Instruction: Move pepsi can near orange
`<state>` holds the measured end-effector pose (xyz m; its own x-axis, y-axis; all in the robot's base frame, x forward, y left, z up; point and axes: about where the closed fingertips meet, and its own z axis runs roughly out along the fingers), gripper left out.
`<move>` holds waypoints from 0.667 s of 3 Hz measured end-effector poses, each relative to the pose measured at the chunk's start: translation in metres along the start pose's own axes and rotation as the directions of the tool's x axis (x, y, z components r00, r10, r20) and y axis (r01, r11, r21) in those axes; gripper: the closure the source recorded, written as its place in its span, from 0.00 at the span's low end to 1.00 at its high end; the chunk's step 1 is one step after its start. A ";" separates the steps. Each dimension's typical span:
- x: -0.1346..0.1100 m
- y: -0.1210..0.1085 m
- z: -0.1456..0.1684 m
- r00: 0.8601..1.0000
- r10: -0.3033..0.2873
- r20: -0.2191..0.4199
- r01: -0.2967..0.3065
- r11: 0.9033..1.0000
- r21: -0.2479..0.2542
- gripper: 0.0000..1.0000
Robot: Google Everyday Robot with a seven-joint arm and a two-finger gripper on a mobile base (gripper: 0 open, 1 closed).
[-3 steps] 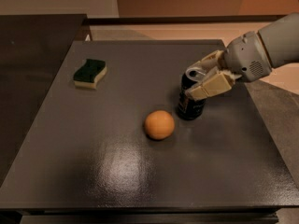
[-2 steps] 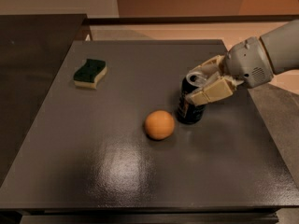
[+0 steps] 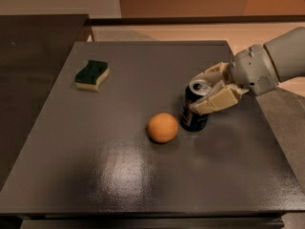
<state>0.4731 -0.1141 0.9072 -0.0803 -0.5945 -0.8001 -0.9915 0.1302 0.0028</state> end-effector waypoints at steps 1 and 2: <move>-0.001 0.000 0.001 1.000 -0.002 0.000 0.002 1.000 -0.002 0.36; -0.003 0.001 0.003 1.000 -0.004 0.000 0.004 1.000 -0.005 0.12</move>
Offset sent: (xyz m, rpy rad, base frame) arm 0.0000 0.0017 0.0003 0.0000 -0.0003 0.0024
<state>0.4729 -0.1102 0.9076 -0.0762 -0.5953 -0.7999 -0.9923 0.1241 0.0022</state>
